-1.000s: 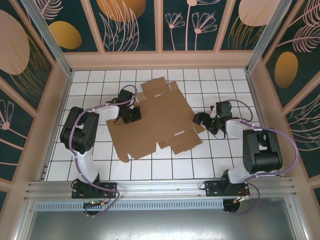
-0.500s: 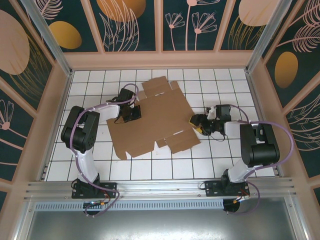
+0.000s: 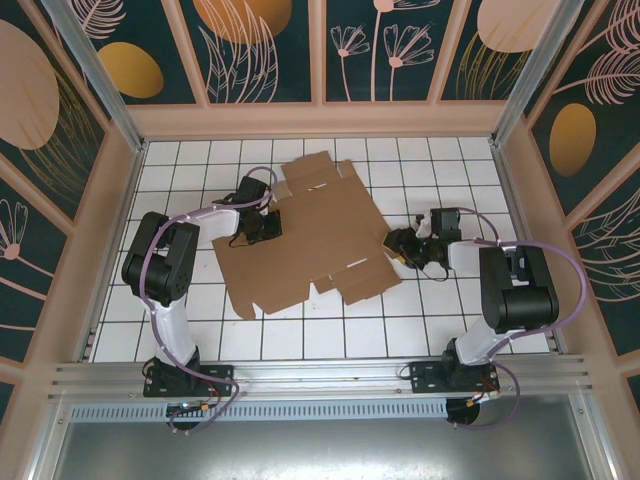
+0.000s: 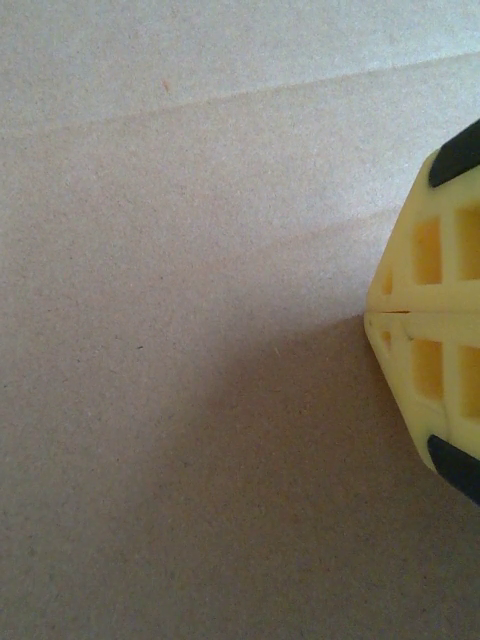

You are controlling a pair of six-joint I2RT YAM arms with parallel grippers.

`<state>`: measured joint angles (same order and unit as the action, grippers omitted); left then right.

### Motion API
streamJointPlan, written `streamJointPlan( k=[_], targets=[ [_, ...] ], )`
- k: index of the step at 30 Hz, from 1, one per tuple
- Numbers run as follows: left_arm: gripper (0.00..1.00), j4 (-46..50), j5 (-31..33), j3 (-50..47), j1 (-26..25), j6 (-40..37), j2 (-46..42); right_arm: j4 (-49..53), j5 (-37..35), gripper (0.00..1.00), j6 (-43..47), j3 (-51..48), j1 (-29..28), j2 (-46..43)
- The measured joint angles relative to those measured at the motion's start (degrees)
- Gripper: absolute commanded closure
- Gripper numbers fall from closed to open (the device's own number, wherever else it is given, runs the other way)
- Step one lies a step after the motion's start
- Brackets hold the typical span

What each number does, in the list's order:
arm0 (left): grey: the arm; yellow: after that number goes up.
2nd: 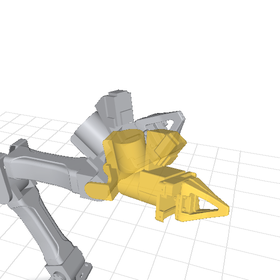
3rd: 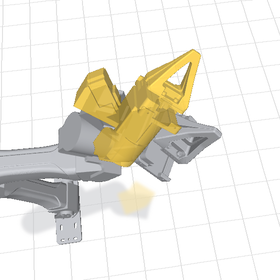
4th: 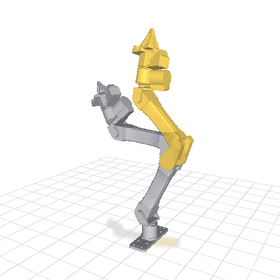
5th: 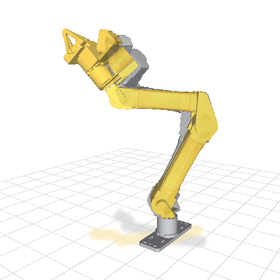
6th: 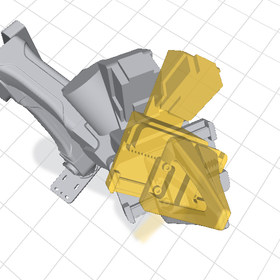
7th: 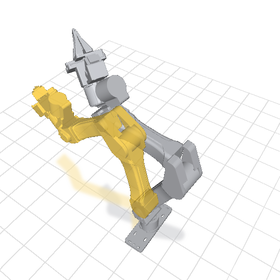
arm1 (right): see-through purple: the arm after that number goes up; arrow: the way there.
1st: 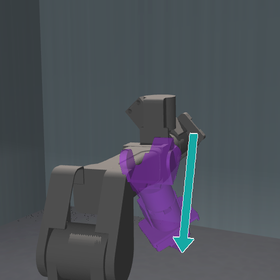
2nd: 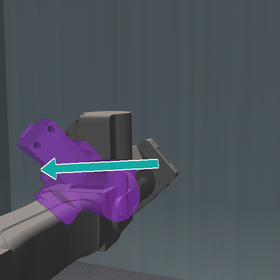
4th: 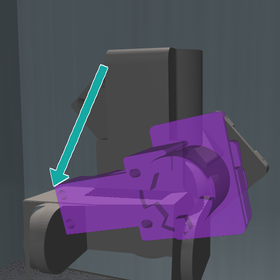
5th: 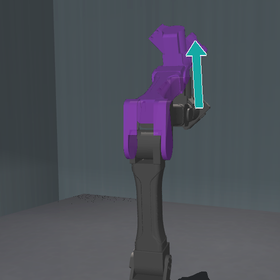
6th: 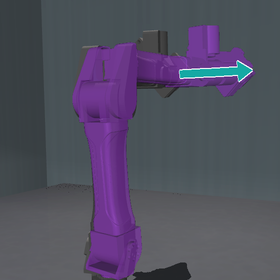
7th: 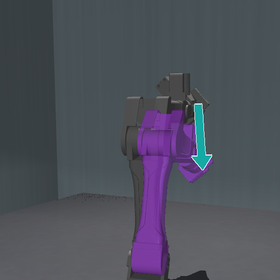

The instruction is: Fold the paper box

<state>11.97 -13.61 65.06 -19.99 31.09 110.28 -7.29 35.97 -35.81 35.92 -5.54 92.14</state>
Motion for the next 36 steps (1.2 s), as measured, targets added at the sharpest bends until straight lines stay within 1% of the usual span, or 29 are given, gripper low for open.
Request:
streamJointPlan(
  k=[4, 8, 12, 15, 18, 20, 23, 27, 28, 29, 30, 32, 36],
  targets=[
    [1.0, 0.0, 0.0, 0.0, 0.0, 0.0, 0.0, -2.4, -0.1, 0.64, -4.6, -1.6, 0.3, -1.3],
    [1.0, 0.0, 0.0, 0.0, 0.0, 0.0, 0.0, -3.9, -0.3, 0.79, -7.8, -2.3, 0.3, -1.5],
    [1.0, -0.1, 0.2, 0.0, 0.0, 0.1, 0.0, -4.1, -1.0, 0.89, -9.4, -3.1, 0.3, -2.4],
    [1.0, 0.0, 0.0, 0.0, 0.0, 0.5, -0.1, -4.2, -1.3, 0.93, -8.9, -3.0, 0.3, -2.8],
    [1.0, 0.5, 0.0, 0.0, 0.0, 1.5, -0.6, -2.0, -3.8, 0.93, -5.4, -1.9, -0.6, -3.3],
    [0.92, 1.4, -0.5, 0.1, 0.1, 2.4, -1.3, -0.5, -6.9, 0.93, -2.5, -0.9, -2.1, -4.6],
    [0.73, 3.2, -2.6, 2.0, 0.2, 5.0, -3.0, 1.6, -12.5, 0.93, 2.1, 0.8, -6.1, -7.6],
    [0.45, 3.8, -7.8, 8.8, 0.2, 9.7, -4.0, 3.9, -21.5, 0.93, 9.4, 4.5, -13.4, -9.9],
    [0.33, 3.7, -9.0, 10.9, 0.2, 11.0, -4.1, 4.0, -23.9, 0.93, 11.5, 5.3, -15.1, -10.2],
    [0.24, 3.8, -10.1, 12.9, 0.2, 12.0, -4.1, 4.1, -25.9, 0.93, 13.5, 5.9, -16.7, -10.5],
    [0.2, 3.9, -11.1, 15.2, 0.2, 13.2, -4.1, 4.1, -28.2, 0.93, 15.6, 6.3, -18.3, -10.9],
    [0.16, 4.7, -12.8, 19.8, 0.2, 15.4, -4.0, 4.1, -31.8, 0.93, 19.2, 6.5, -20.6, -11.6],
    [0.15, 7.9, -15.0, 32.0, -0.1, 17.8, -0.5, 4.1, -38.3, 0.93, 25.2, 6.5, -23.8, -13.2]
  ],
)
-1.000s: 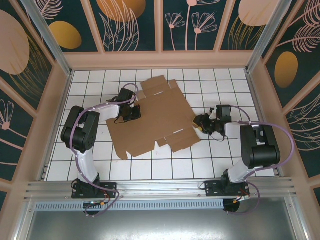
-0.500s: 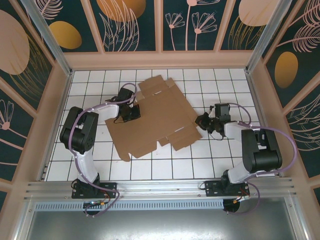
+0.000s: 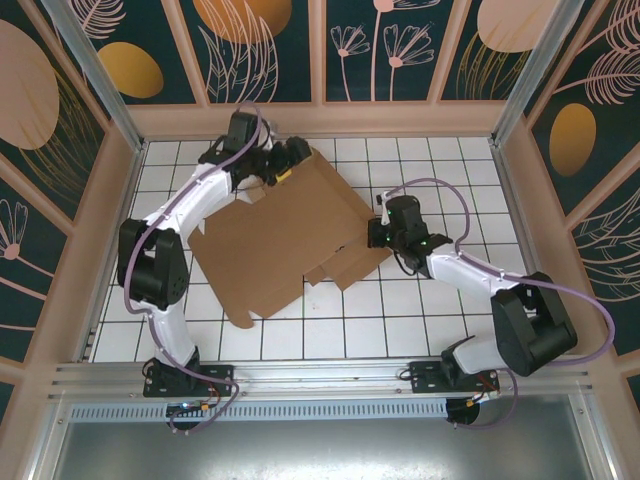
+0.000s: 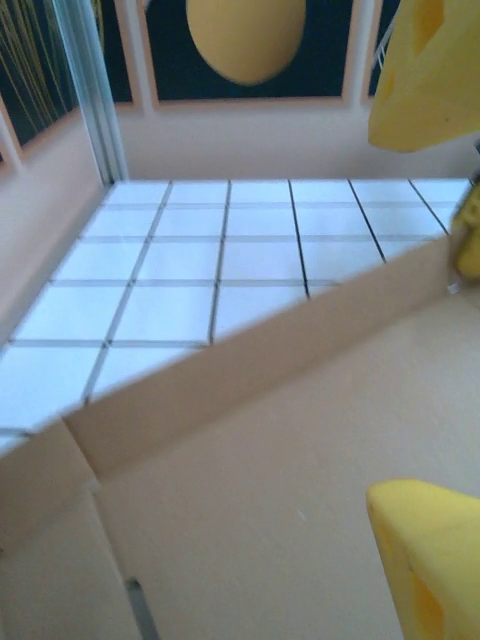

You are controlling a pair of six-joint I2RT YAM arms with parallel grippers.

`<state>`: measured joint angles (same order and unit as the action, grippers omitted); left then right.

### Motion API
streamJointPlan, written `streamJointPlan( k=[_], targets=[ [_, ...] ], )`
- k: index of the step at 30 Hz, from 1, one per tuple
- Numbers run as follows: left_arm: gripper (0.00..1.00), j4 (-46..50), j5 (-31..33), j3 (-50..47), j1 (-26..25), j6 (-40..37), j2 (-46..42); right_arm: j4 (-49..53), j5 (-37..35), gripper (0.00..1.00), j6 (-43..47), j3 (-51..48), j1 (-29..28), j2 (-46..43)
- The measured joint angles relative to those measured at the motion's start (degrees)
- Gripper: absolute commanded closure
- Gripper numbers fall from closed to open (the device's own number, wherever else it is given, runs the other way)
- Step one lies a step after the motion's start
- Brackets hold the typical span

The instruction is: Fold the paper box

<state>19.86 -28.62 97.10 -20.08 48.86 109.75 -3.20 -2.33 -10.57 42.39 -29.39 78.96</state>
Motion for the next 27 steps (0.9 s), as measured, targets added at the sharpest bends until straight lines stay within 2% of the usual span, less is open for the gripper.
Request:
streamJointPlan(
  k=[7, 17, 22, 25, 27],
  targets=[
    [0.15, 9.9, 0.7, 16.5, -1.9, 1.5, 12.9, -0.5, -10.1, 0.93, 8.9, 1.8, -7.2, -1.0],
    [0.18, 18.1, 3.8, 20.7, -3.3, 3.9, 19.4, -1.0, -20.0, 0.91, 16.1, 3.3, -12.6, 0.1],
    [0.26, 18.4, 4.8, 22.6, -3.2, 4.4, 19.4, -2.0, -23.6, 0.91, 18.9, 3.3, -14.3, 0.1],
    [0.35, 18.3, 4.9, 22.8, -3.2, 4.9, 19.4, -2.8, -25.8, 0.91, 20.8, 3.3, -15.3, 0.1],
    [0.44, 18.3, 4.9, 22.9, -3.2, 5.3, 19.5, -3.2, -26.8, 0.91, 21.8, 3.3, -15.8, 0.1]
  ],
)
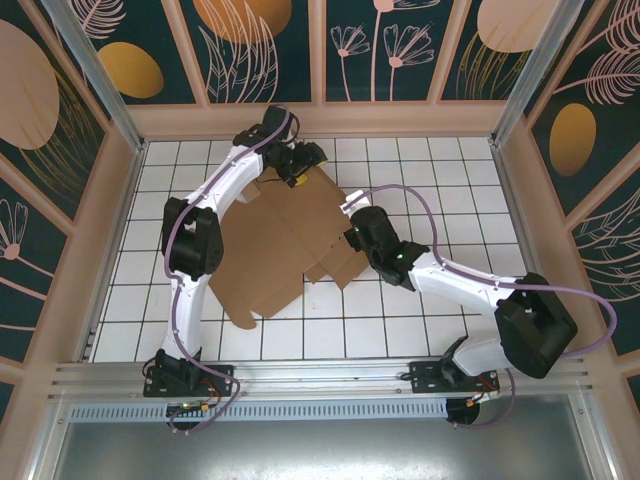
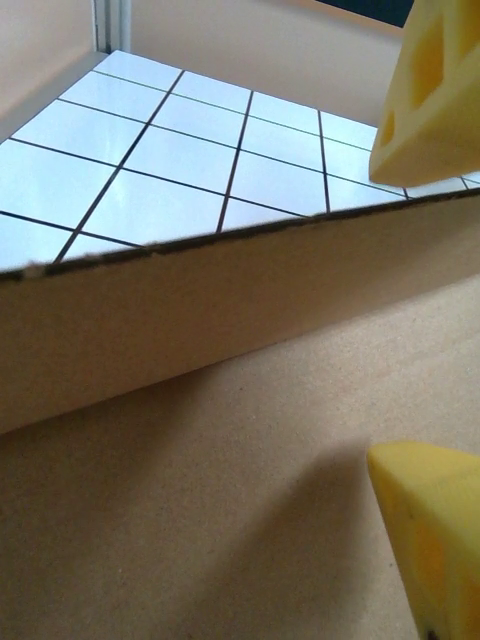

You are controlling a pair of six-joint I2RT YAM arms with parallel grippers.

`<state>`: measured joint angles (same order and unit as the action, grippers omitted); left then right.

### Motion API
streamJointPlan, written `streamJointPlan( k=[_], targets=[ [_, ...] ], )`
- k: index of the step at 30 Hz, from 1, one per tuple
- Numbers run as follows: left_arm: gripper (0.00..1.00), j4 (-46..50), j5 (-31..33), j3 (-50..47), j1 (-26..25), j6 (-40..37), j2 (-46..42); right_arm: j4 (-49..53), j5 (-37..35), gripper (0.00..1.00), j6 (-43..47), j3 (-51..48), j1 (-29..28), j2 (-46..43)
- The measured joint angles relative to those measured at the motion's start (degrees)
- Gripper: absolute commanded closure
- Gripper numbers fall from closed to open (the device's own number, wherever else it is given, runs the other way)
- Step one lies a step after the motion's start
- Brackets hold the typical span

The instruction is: Fold the paper box

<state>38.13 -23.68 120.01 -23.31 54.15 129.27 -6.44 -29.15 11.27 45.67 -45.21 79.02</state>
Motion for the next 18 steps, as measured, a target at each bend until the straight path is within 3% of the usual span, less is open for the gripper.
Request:
streamJointPlan(
  k=[5, 10, 12, 14, 18],
  targets=[
    [0.72, -0.8, -0.3, 0.1, 0.0, 0.8, 0.0, -0.9, -2.3, 0.89, 2.2, 0.0, -0.7, 0.3],
    [0.95, -4.4, -1.2, -2.0, 0.2, 2.1, -0.5, -1.3, -3.8, 0.59, 4.0, 0.0, -0.7, 0.3],
    [1.0, -8.4, -2.4, -5.9, 0.5, 3.6, -1.8, -0.5, -3.8, 0.45, 4.6, 0.0, -0.9, 0.0],
    [1.0, -13.1, -3.6, -11.3, 0.9, 5.0, -3.8, 0.6, -3.3, 0.38, 4.5, 0.0, -1.0, -1.1],
    [1.0, -25.3, -5.3, -24.1, 2.0, 10.3, -9.4, 4.1, -1.0, 0.38, 2.4, 1.7, -1.7, -4.8]
  ],
)
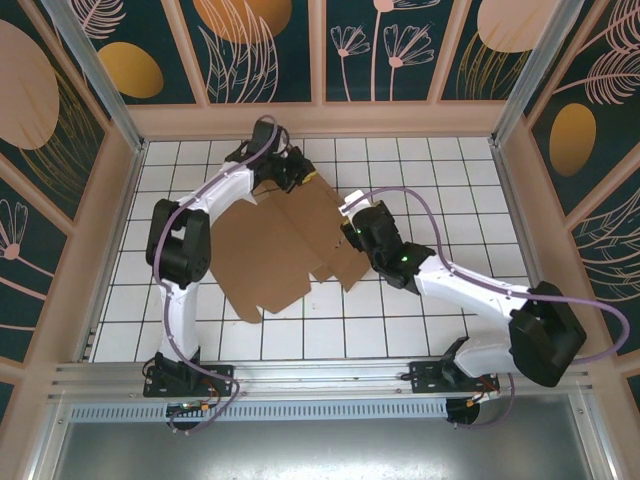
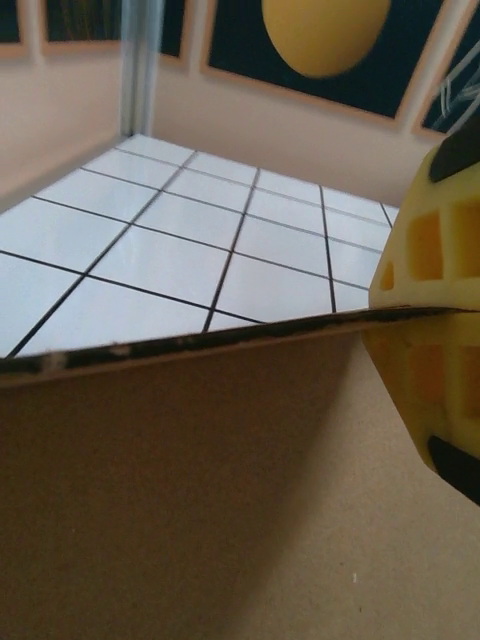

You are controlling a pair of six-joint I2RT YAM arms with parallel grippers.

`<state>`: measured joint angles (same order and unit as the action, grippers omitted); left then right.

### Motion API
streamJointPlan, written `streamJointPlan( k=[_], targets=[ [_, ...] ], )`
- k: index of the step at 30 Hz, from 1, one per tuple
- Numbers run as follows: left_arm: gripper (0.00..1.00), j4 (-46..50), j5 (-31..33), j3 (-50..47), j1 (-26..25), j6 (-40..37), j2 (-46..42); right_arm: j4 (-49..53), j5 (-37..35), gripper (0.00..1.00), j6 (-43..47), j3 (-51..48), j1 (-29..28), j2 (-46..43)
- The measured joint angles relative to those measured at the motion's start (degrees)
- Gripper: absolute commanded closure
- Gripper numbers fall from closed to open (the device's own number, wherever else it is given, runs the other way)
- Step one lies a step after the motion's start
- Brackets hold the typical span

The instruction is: Fold the paper box

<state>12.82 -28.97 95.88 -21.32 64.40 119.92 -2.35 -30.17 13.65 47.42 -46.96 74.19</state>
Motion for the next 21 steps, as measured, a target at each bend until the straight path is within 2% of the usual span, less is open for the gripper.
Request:
streamJointPlan(
  k=[3, 6, 11, 15, 21],
  targets=[
    [1.0, -10.2, 0.3, -9.4, 0.9, 4.5, -3.1, 0.9, 2.9, 0.46, -3.7, 4.2, -2.0, -1.7],
    [1.0, -19.7, 1.2, -15.8, 1.5, 9.3, -4.1, 0.4, 5.4, 0.5, -6.4, 7.9, -7.4, -0.8],
    [1.0, -30.1, 4.6, -21.3, 1.6, 15.3, -5.7, -0.6, 12.6, 0.54, -9.4, 10.7, -15.2, 9.8],
    [1.0, -35.5, 7.8, -23.8, 1.6, 18.8, -8.4, 0.0, 18.2, 0.55, -12.0, 11.7, -15.7, 20.9],
    [1.0, -40.9, 12.6, -29.8, 1.6, 21.4, -12.8, 2.4, 21.6, 0.62, -17.0, 13.6, -13.4, 30.0]
  ],
)
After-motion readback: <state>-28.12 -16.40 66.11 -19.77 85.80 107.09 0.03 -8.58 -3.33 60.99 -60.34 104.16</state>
